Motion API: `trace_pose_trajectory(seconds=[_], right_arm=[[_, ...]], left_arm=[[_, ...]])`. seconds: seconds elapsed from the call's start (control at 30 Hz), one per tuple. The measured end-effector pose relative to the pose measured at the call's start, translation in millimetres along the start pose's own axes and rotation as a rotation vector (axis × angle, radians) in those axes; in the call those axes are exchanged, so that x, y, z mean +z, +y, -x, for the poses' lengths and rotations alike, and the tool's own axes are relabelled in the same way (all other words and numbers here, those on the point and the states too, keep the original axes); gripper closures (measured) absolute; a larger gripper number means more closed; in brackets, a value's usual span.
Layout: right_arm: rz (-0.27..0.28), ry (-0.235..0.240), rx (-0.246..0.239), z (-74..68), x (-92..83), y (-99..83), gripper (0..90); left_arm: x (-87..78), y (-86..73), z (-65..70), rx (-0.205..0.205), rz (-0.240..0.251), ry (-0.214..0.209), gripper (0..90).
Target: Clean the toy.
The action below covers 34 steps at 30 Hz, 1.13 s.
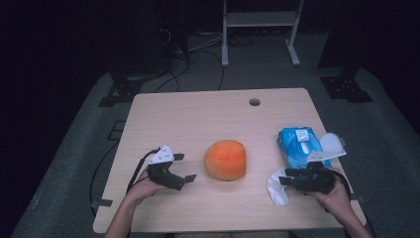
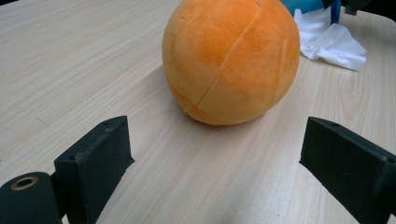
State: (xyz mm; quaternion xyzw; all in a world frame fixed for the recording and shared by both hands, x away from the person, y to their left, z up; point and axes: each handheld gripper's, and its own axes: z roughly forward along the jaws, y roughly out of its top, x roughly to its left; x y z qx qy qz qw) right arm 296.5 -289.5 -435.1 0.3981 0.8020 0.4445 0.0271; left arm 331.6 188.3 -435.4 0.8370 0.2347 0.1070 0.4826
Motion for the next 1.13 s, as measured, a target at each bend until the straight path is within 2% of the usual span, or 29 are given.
trace_pose_trajectory(seconds=[0.53,0.9,1.13], right_arm=[[0.022,-0.01,0.023,3.8,-16.7,-9.0,46.8],[0.032,-0.006,0.015,-0.1,-21.2,-12.4,45.4],[0.05,0.005,0.016,-2.3,-23.9,-14.5,44.6]], left_arm=[[-23.1,-15.3,3.3,-0.027,0.002,0.037,8.2],[-32.6,-25.7,5.7,-0.043,-0.008,0.049,8.2],[-34.7,-31.9,6.9,-0.064,0.019,0.056,8.1]])
